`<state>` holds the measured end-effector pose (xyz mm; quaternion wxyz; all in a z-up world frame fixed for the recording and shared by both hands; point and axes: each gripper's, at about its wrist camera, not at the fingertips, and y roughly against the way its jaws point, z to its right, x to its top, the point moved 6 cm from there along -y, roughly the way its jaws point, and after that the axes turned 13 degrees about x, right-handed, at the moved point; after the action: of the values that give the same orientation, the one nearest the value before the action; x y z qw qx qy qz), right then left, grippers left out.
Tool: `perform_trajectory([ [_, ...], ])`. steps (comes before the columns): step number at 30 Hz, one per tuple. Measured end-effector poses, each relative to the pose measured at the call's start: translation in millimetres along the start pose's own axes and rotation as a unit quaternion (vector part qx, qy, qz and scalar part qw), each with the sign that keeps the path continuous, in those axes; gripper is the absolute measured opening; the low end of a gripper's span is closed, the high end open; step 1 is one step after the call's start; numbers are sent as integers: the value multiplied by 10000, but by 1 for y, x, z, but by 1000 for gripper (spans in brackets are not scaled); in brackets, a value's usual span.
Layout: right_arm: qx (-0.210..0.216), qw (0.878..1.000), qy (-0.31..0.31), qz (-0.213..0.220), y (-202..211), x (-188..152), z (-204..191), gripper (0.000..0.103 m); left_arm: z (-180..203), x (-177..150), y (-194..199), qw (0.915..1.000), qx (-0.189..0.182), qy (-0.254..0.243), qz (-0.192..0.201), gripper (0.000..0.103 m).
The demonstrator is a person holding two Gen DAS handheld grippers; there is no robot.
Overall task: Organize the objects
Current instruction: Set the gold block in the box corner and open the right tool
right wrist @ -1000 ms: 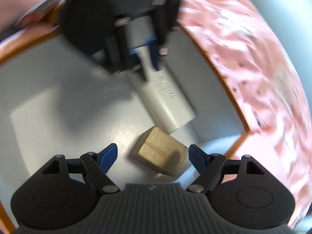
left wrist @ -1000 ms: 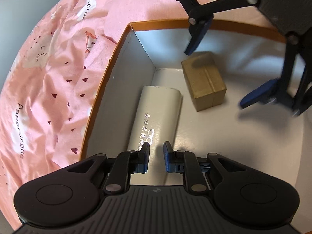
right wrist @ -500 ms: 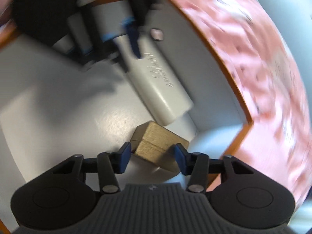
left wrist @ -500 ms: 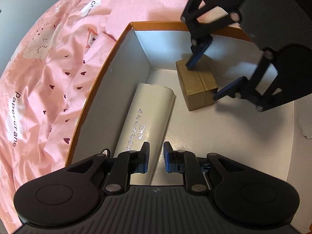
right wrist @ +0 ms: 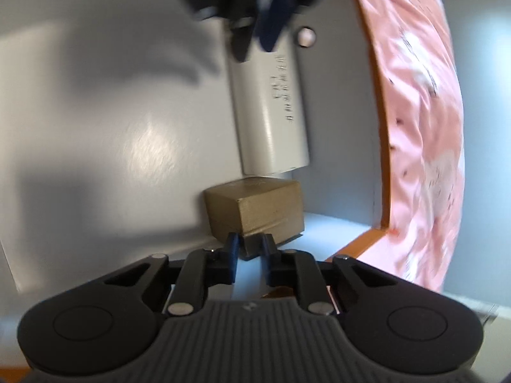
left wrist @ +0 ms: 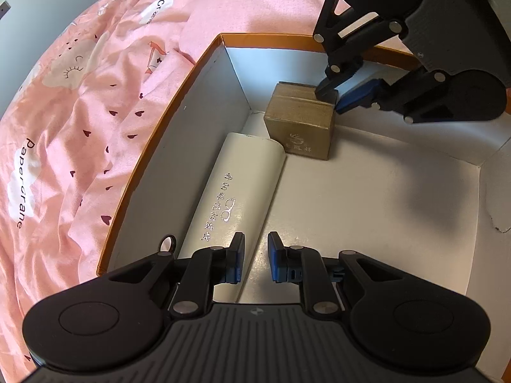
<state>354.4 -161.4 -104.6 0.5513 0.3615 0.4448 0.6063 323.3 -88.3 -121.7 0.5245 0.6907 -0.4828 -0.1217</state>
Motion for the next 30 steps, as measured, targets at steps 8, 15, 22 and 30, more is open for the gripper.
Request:
perform_trajectory([
  [8,153,9980,-486,362,4,12,14,21,-2,-3,-1,10000,-16,62,-20,21],
  [15,-79,9968,-571,554,-2,8,22,21,-4,-3,-6,9999,2,126,-63,21],
  [22,-393,9954,-627,611,-14,9,30,19,-5,-4,-4,9997,-43,234,-50,21],
  [30,-142,9821,-1479,1158,35,12,16,18,-8,-6,48,9976,-18,595,363,24],
])
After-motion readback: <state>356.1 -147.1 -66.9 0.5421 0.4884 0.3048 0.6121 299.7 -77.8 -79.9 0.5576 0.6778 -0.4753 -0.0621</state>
